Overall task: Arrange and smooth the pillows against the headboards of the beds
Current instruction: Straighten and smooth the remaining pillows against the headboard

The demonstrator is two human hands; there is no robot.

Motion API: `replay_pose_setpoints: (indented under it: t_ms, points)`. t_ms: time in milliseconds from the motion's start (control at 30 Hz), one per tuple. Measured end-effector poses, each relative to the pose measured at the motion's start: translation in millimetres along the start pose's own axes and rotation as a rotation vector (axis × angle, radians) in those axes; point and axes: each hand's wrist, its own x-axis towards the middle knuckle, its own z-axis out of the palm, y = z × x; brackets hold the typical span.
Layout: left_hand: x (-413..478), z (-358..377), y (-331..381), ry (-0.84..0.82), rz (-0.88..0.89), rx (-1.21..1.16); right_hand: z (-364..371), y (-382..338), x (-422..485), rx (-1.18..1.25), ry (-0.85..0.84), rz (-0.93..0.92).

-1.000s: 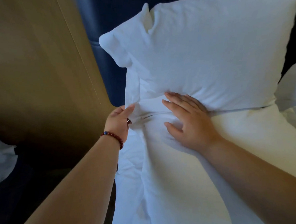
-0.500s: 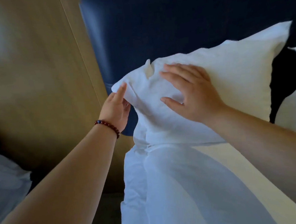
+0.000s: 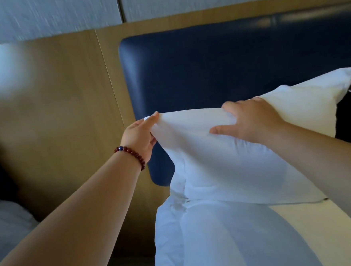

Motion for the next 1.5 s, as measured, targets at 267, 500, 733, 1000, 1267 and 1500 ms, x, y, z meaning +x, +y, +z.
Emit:
replay_pose_setpoints:
  t_ms: [267,500,733,1000,1267,1500]
  points:
    - [7.8,-0.2,-0.3,0.057,0.048,-0.074,-1.1,30.5,18.5,-0.064,0.016,-0.072]
    - [15.3,-2.5,0.8,0.062,0.06,0.172,3.2,43.5,12.8,0.128,0.021,0.038]
    - [13.4,3.1,10.4,0.253,0.131,0.577,0.5,43.3,10.4,0.149,0.011,0.08]
    - [-19.9,104.9,6.9,-0.166,0.856,1.341,-9.1,39.8,11.5,0.15,-0.029,0.08]
    - [-3.2,117.4,-24.1,-0.246,0.75,1.731,-15.7,130.7,-8.9,0.063,-0.054,-0.025]
    - [-9.0,146.1,-25.4,-0.245,0.817,1.652,-13.4,163.6,-15.6,0.163,-0.059,0.138]
